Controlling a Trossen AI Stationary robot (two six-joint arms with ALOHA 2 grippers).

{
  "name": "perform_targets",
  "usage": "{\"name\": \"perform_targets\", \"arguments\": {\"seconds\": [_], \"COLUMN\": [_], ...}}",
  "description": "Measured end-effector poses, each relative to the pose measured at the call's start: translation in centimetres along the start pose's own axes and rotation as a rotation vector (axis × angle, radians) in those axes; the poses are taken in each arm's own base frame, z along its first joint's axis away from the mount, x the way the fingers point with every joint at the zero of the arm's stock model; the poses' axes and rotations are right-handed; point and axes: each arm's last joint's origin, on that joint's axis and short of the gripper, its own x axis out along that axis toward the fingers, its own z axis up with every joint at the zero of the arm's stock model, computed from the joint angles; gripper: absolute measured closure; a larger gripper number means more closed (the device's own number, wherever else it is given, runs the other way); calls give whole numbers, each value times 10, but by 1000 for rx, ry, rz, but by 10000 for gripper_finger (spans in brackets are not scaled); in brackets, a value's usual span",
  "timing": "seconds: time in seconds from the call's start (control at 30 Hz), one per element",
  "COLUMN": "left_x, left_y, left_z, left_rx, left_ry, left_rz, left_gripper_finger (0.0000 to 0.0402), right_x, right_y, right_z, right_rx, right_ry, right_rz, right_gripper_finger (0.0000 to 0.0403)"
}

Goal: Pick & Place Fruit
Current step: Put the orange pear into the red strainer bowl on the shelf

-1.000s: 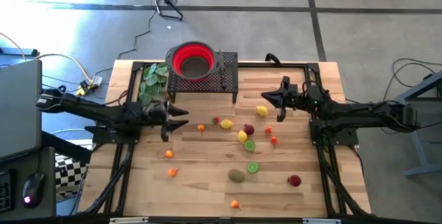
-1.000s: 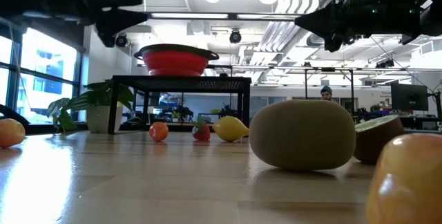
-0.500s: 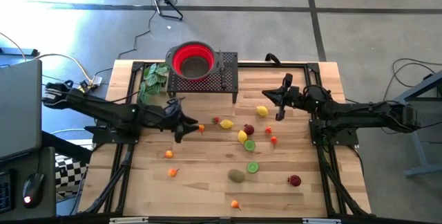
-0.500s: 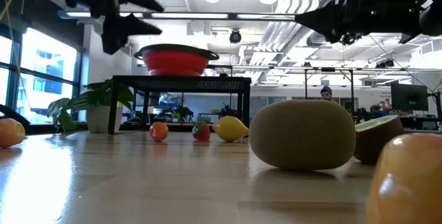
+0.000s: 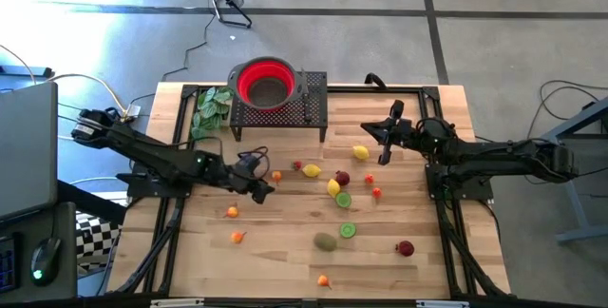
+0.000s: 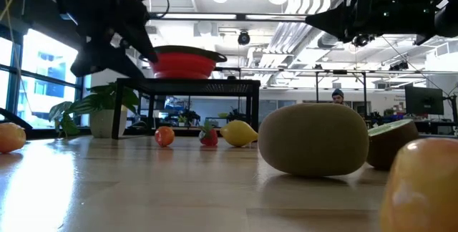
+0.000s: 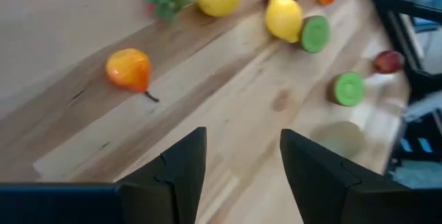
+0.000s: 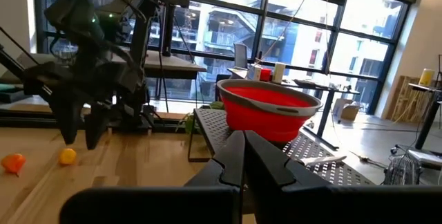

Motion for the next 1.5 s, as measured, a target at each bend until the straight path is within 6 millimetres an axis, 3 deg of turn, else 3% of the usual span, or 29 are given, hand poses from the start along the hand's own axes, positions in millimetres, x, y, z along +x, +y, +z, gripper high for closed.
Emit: {"name": "perform_targets", "arguments": {"seconds": [0.27,0.9,1.3,1.5], "left_x": [13,13,13,13], "left_y": [6,7,7,5], "left_z": [-3,-1,-1,-4], "left_rx": [51,447,497,510], "left_ry": [-66,-120,-105,-10], "left_rz": [109,173,169,89], "left_gripper_finger": [220,216,120,104], "right_x": [0,0,0,0], "right_y": [-1,-1,-2,-3], "right_z": [0,-1,-1,-1], "right_rx": [-18,-18,-18,-18], "right_ry": [4,11,12,19], "right_rz": [-28,-51,-58,-106], "right_gripper_finger": [399,399,399,399]}}
